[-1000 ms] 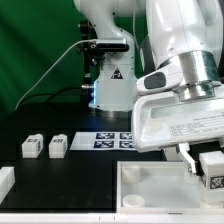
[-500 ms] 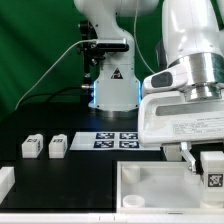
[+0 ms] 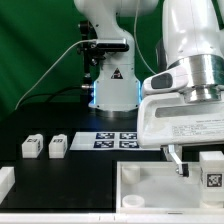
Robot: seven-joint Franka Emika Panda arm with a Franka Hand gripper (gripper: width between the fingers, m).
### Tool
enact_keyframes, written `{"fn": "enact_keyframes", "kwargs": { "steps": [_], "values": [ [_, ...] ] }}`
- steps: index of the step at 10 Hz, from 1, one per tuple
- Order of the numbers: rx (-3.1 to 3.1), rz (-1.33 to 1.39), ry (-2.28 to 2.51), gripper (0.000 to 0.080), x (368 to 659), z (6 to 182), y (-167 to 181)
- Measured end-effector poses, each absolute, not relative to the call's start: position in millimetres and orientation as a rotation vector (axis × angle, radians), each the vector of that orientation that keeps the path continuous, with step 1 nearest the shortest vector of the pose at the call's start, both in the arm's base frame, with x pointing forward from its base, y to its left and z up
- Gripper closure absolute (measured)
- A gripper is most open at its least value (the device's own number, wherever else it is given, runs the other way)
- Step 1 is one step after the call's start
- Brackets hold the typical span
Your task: Assemble one leg
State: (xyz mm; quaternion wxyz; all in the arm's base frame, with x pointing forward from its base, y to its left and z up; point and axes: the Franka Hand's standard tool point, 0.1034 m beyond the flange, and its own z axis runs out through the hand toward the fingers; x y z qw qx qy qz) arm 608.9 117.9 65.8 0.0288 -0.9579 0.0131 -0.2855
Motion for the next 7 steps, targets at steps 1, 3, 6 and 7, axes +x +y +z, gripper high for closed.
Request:
{"fn": "enact_keyframes", "kwargs": {
  "steps": [1,3,6,7],
  "values": [
    [-2.955,-0.881,0.040,0.0157,608.9,65.7,117.8],
    [-2.956,-0.880,0.040,0.0151,608.8,65.6,117.8],
    [-2.957,-0.869,0.044,0.0150,608.6,65.5,118.0],
    [-2.962,-0.776,0.050,0.0150,609.4,72.5,120.7]
  ]
}}
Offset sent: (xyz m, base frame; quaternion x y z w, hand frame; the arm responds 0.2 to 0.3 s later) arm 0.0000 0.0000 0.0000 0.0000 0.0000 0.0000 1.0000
